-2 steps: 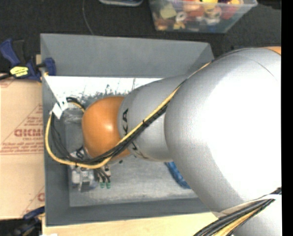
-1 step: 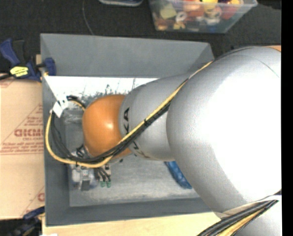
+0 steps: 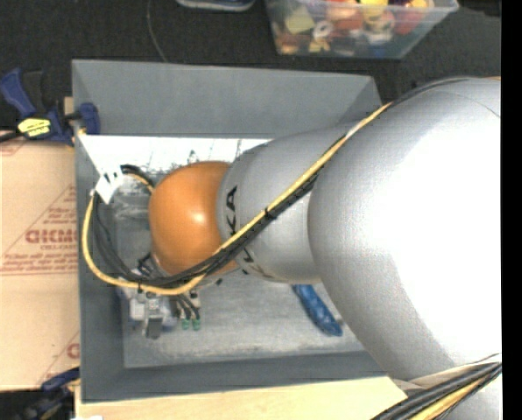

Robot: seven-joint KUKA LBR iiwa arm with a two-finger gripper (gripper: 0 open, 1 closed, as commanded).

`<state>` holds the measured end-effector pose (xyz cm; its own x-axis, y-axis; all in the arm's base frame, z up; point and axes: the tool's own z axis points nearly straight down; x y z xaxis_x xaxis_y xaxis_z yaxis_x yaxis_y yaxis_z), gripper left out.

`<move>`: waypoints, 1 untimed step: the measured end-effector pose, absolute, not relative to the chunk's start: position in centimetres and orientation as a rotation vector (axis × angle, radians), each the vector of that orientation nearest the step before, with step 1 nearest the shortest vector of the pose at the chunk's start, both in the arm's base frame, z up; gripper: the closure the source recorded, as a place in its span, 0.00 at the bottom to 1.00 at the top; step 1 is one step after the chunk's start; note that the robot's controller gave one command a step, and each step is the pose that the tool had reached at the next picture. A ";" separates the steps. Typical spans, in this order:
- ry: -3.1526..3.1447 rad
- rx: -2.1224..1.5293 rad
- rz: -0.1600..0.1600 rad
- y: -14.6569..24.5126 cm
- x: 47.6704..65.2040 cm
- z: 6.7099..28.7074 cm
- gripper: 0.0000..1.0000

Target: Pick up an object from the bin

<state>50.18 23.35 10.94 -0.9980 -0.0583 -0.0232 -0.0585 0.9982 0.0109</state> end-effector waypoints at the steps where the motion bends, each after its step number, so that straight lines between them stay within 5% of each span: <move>1: 3.119 -0.090 0.018 23.3 50.2 13.4 1.00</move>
Offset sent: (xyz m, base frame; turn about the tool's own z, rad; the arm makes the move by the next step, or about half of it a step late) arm -0.0004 -0.0001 0.0666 0.0008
